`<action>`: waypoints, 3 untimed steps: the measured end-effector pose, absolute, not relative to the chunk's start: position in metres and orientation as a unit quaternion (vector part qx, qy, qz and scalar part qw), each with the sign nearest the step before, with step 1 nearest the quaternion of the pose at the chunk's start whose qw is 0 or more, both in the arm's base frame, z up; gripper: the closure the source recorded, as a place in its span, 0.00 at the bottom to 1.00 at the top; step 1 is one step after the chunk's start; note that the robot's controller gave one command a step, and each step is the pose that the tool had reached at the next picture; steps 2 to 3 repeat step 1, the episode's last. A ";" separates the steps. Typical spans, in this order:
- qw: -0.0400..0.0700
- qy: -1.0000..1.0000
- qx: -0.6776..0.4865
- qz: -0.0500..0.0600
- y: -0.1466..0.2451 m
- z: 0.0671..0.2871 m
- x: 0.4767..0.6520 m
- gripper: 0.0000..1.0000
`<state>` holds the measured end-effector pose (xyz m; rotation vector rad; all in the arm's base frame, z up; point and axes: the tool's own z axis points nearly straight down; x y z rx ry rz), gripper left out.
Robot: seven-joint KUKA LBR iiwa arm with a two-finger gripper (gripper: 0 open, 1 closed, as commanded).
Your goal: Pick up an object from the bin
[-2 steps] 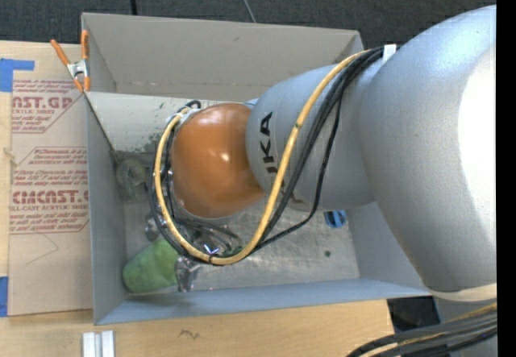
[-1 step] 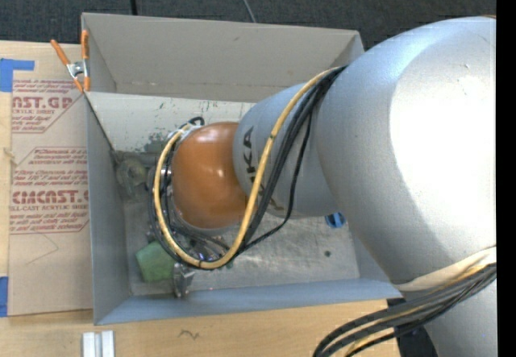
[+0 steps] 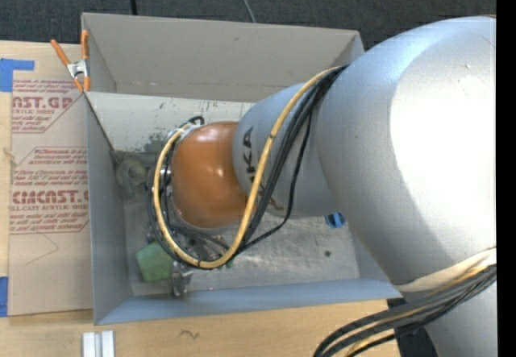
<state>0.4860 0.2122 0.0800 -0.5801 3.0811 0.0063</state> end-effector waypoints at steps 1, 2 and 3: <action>0.004 0.944 -0.331 0.000 0.202 0.223 0.500 1.00; 0.004 0.944 -0.331 0.000 0.202 0.223 0.500 1.00; 0.004 0.944 -0.331 0.000 0.202 0.223 0.500 1.00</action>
Offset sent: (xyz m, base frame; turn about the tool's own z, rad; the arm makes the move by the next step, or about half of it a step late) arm 0.0128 -0.0112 0.1407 -0.3020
